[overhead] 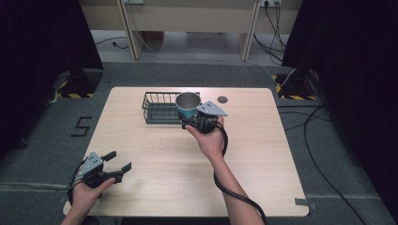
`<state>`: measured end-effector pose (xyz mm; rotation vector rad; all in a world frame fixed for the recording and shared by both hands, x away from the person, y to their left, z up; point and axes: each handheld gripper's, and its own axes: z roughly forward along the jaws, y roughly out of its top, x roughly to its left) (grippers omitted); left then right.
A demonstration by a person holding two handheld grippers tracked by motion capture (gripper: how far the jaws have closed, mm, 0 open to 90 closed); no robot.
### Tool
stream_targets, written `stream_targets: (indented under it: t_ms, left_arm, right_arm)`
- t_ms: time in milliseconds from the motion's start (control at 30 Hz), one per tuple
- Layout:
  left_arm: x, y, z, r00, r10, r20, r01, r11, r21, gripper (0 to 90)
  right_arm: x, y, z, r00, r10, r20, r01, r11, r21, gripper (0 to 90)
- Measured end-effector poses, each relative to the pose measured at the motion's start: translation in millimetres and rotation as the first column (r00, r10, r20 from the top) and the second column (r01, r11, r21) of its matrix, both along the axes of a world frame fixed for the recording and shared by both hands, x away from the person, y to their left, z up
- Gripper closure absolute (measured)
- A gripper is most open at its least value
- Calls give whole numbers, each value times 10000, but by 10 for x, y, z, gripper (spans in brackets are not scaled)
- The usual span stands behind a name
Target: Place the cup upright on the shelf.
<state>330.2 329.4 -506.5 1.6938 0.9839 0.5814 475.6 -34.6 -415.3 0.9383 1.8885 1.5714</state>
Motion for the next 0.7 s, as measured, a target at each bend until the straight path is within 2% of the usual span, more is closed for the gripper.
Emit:
stream_targets:
  t_ms: [700]
  left_arm:
    - [4, 1, -3, 10000, 3, -28, -4, 9999, -103, 152]
  right_arm:
    - [148, 181, 126, 9999, 87, 81, -88, 9999, 89, 174]
